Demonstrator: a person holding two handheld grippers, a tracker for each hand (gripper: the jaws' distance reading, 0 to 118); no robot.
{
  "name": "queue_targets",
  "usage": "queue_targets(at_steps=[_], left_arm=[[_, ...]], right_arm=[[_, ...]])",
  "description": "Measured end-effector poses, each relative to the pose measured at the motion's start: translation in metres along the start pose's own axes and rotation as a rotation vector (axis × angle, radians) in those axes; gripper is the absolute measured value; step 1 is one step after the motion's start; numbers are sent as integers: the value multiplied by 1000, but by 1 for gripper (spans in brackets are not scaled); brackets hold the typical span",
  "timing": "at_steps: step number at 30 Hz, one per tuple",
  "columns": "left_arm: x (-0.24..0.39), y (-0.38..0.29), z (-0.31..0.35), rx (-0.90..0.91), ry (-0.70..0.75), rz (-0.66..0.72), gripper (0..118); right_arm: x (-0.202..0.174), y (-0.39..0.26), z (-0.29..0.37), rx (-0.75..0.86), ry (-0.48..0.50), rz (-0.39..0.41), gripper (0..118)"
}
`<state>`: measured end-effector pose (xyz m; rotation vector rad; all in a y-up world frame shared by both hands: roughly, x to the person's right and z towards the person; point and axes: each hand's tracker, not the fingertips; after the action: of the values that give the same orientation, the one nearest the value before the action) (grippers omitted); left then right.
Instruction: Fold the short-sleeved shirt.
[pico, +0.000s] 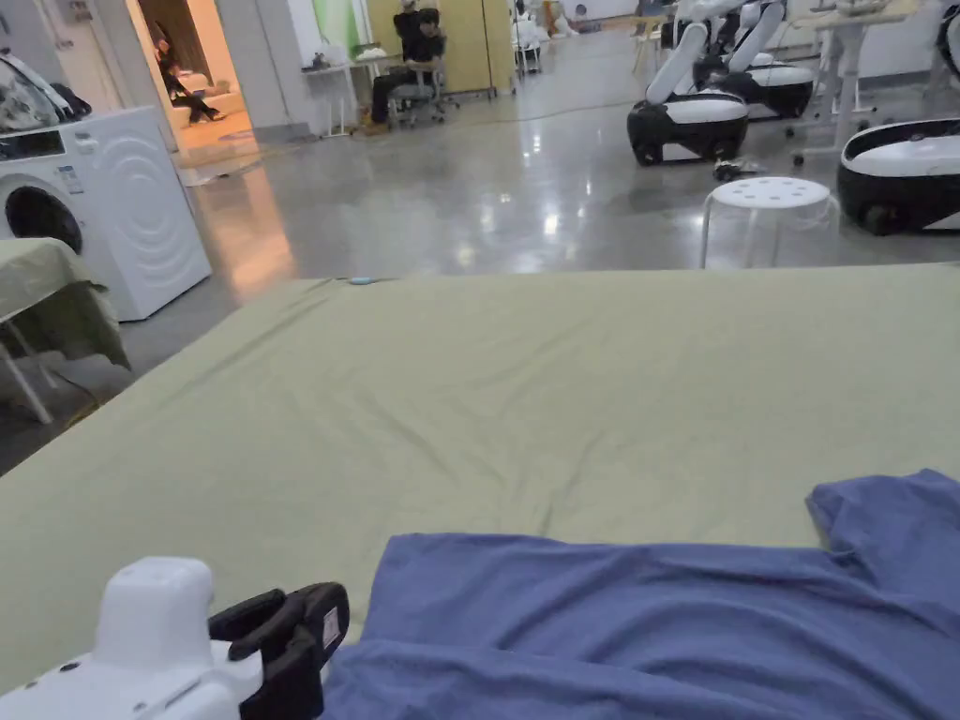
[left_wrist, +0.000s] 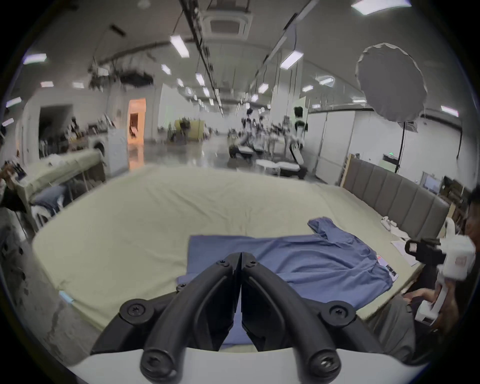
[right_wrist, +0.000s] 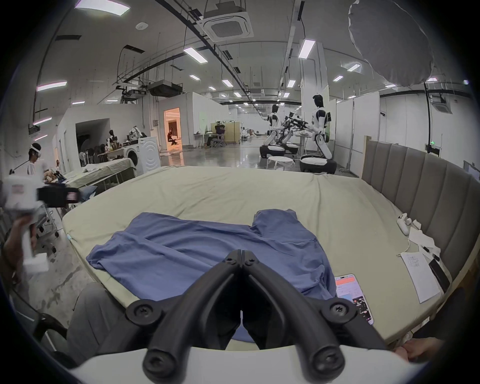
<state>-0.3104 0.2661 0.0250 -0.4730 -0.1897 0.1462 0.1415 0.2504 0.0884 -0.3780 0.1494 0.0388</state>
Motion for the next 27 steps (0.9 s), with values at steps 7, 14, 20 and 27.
queue_targets(at_steps=[7,14,20,27], left_arm=[[-71,49,-179,-338,-48,133,59],[-92,42,-291,-493,165,94,62],[-87,27,-325,-565,176,119,33],[-60,18,-341,-631,227,-49,12]], right_arm=[[16,-10,-14,-43,19,-58,0],[45,-27,-26,-106,-31,-113,0],[56,-36,-34,-155,-68,-131,0],[76,-26,-57,-195,-46,-180,0]])
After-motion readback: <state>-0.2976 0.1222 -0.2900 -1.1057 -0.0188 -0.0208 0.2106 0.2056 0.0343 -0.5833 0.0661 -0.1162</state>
